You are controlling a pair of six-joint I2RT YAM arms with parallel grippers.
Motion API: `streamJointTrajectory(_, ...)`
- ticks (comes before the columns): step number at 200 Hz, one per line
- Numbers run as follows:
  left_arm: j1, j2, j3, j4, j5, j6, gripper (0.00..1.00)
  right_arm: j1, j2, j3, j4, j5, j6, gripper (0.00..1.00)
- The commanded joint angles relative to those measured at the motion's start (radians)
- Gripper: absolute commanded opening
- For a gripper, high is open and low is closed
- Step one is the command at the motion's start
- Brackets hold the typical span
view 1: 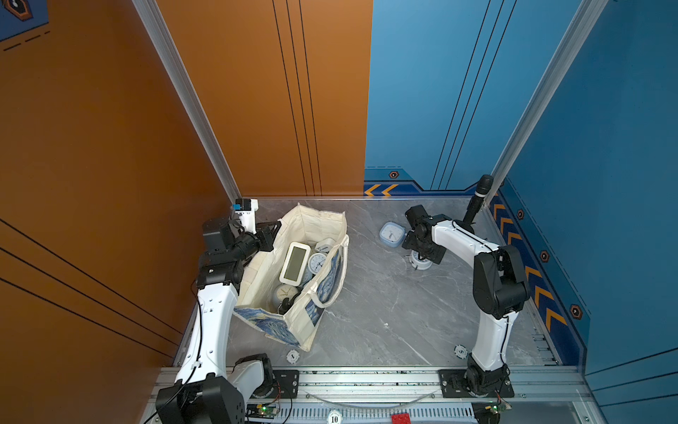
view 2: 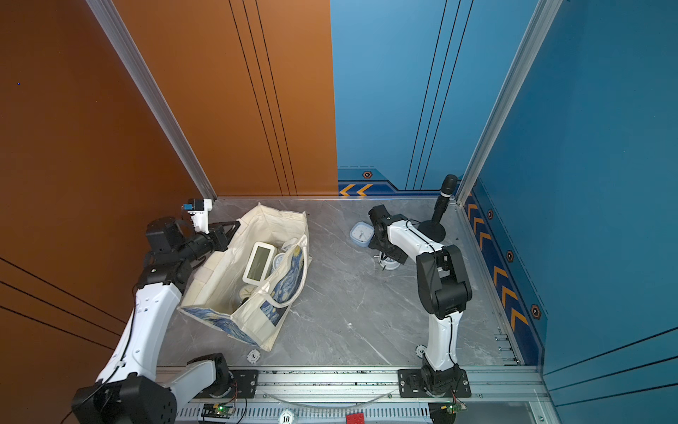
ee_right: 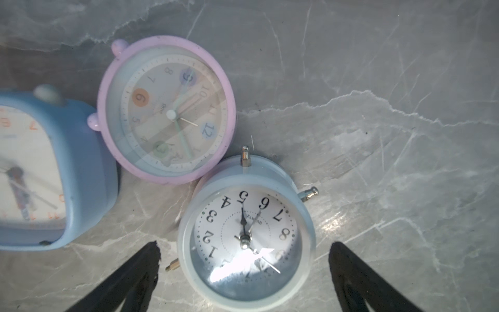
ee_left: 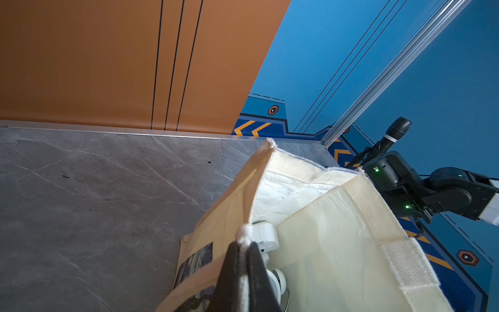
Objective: Put the alarm clock into the canvas bag
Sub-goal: Pick up the alarm from the center of the board.
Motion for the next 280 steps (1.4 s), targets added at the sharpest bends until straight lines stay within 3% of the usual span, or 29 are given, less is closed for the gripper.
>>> streamJointTrajectory(1, 0.006, -0.005, 0.0, 0.03, 0.017, -0.007, 0.0, -0.008, 0.016, -0.007, -0.002, -0.002, 0.032, 1.0)
streamJointTrajectory(139, 0.005, -0.007, 0.0, 0.029, 0.019, -0.008, 0.0, -0.017, -0.014, -0.023, 0.004, -0.005, 0.037, 0.8)
streamJointTrajectory(194, -0.001, -0.001, -0.001, 0.032, 0.016, -0.011, 0.0, -0.017, -0.081, -0.026, 0.004, 0.002, 0.028, 0.77)
streamJointTrajectory(280, -0.016, 0.002, -0.003, 0.034, 0.014, -0.011, 0.0, 0.037, -0.259, 0.035, 0.005, 0.087, -0.152, 0.75)
